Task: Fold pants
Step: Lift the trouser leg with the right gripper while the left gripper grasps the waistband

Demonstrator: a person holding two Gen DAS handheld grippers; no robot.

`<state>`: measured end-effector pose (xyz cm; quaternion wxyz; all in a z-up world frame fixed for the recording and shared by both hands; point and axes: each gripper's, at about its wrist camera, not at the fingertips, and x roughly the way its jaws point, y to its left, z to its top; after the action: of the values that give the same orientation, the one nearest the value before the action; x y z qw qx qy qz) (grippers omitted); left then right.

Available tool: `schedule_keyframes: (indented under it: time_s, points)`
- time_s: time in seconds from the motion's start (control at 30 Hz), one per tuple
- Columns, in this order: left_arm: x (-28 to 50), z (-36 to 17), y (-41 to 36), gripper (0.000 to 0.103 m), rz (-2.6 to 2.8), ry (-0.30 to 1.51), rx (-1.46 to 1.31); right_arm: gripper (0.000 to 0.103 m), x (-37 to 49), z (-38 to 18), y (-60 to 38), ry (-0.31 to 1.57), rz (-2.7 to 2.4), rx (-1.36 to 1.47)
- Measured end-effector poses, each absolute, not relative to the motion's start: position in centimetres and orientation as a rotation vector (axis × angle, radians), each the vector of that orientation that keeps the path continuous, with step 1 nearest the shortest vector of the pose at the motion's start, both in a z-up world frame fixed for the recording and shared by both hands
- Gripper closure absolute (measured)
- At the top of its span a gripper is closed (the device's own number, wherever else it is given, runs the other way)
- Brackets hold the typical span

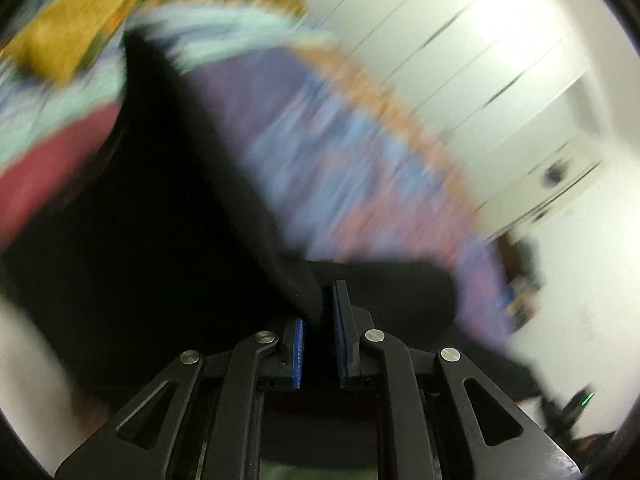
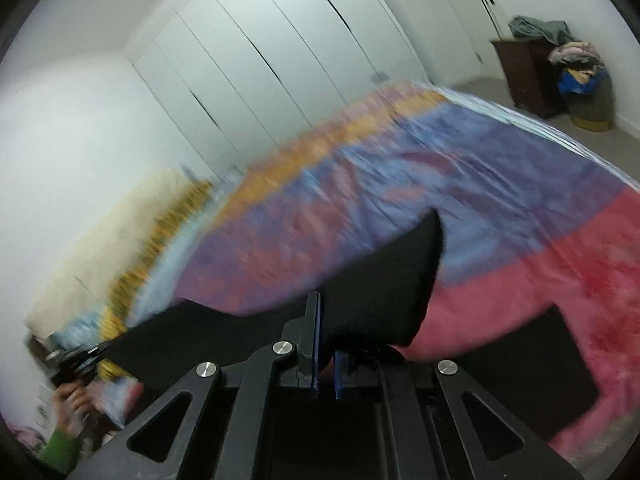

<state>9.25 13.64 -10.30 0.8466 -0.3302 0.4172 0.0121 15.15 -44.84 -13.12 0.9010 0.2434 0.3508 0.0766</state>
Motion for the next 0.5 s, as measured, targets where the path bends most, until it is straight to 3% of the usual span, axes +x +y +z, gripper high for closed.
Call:
schedule_keyframes:
  time_s: [0.07, 0.17, 0.33, 0.5]
  points:
    - [7.6, -14.4, 11.6, 0.094, 0.047, 1.008, -0.654, 0.098, 14.5, -16.1, -45.9, 0.861, 0.079, 0.453]
    - [7.3, -14.4, 10.7, 0.095, 0.021, 1.02, -0.665, 0.098, 14.0, -19.3, -47.0, 0.993, -0.019, 0.391]
    - [7.8, -13.2, 11.1, 0.093, 0.02, 0.979, -0.639, 0.097, 12.9, -20.4, -48.7, 1.001, -0.089, 0.459]
    - [6.4, -11.8, 11.4, 0.098, 0.029, 0.91, -0.636, 0.097, 11.9, -18.9, -48.2, 0.971, -0.081, 0.465]
